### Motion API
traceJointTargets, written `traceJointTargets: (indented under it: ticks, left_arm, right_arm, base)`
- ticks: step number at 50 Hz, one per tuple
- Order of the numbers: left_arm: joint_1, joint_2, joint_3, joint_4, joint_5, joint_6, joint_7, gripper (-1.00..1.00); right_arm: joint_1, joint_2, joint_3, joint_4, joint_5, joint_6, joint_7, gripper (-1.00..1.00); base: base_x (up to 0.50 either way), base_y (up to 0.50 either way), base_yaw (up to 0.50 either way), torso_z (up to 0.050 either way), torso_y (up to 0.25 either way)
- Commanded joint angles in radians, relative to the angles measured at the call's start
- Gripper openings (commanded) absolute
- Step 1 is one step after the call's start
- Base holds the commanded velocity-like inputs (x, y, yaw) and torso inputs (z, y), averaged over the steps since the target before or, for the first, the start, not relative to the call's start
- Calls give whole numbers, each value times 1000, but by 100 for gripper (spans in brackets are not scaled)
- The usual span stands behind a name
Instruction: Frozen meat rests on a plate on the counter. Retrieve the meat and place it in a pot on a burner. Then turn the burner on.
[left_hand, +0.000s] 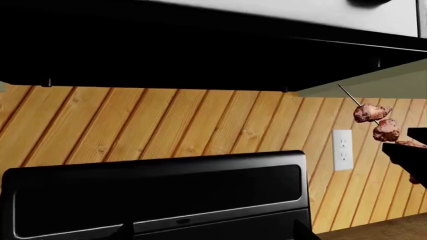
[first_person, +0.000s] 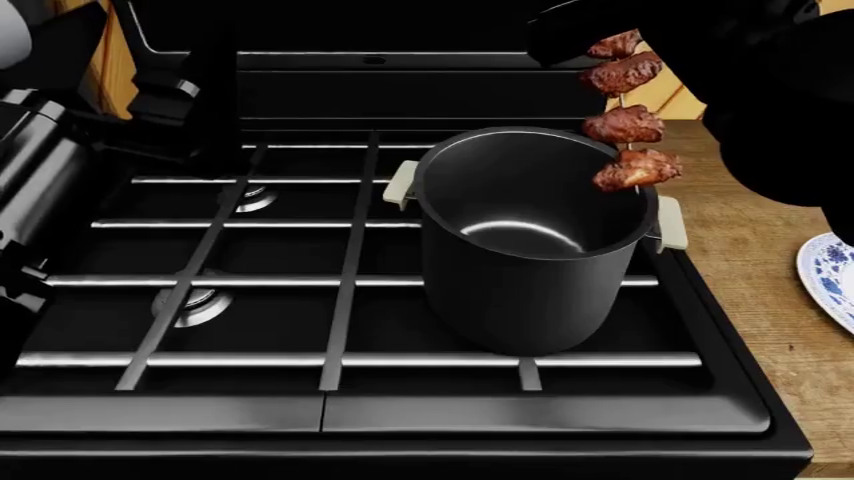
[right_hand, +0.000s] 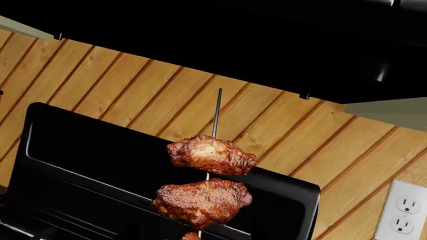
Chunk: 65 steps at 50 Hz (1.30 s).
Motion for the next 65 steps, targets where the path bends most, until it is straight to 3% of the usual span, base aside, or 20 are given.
traceJointTargets:
  ticks: [1,25,65]
  left_arm:
    - [17,-3,-2,-3,6,16,8,100]
    - [32,-7,14,-19,29,40,16,100]
    - [70,-11,30,-40,50,74,28,100]
  right_arm:
    - [-9,-8,-1,4,-52,-41,-22,-100]
    - [-99,-109,-17,179,-205,-312,-143,-100]
    - [-193,-189,-49,402,-249,-439,-244,-100]
  base:
    - [0,0,0,0,0]
    - [0,0,0,0,0]
    - [0,0,0,0,0]
